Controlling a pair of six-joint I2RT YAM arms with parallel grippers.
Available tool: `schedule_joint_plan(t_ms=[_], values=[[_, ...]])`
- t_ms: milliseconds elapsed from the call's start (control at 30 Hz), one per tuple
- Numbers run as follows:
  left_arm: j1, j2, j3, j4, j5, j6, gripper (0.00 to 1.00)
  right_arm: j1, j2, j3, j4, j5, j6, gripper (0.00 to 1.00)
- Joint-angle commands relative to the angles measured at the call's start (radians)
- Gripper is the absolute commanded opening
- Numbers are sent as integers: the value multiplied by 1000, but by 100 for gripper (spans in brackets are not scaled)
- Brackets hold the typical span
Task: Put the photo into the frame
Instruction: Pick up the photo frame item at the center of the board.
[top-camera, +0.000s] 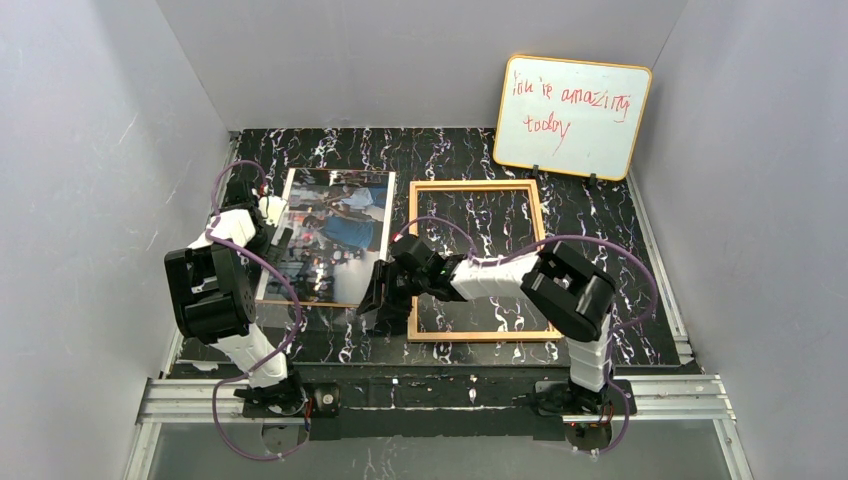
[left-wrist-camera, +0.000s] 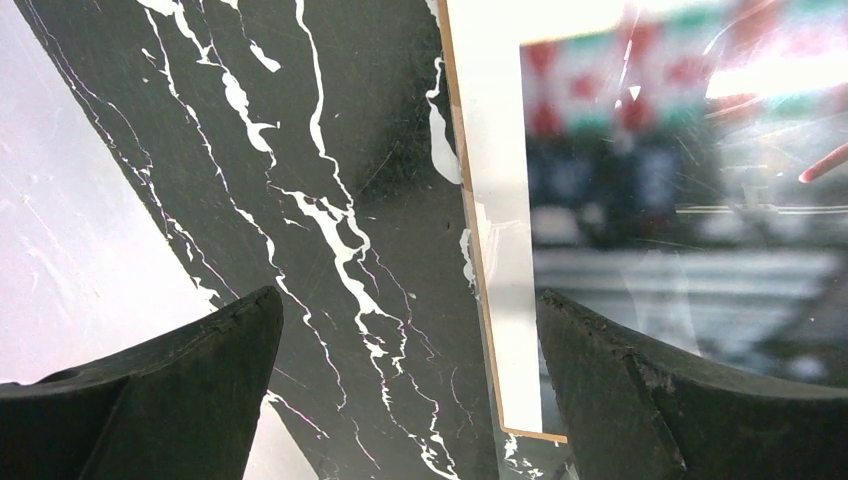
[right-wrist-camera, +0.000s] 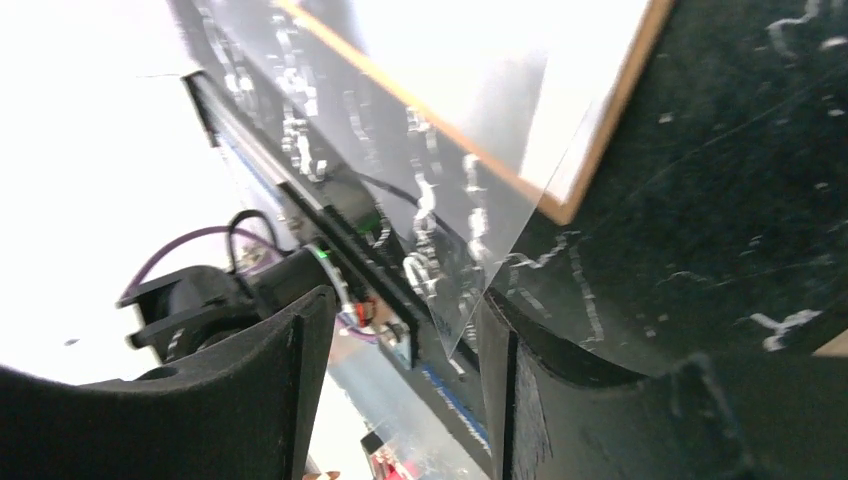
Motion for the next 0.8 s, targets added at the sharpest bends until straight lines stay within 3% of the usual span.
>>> schedule_joint_plan(t_ms=[0,267,467,600,767], values=[[1,17,-57,-93,32,15,98,0,-116,-45,272,22,54,61],[1,15,-63,-95,41,17,97,-1,-71,-28,312,6,59,61],[0,11,-52,-109,54,21,97,-4,-2,10,232,8,73,58],[1,7,-39,-127,61,27,97,-4,10,27,66,50,113,56],[1,3,-26,-137,72,27,97,-4,-51,-81,177,116,153,55]])
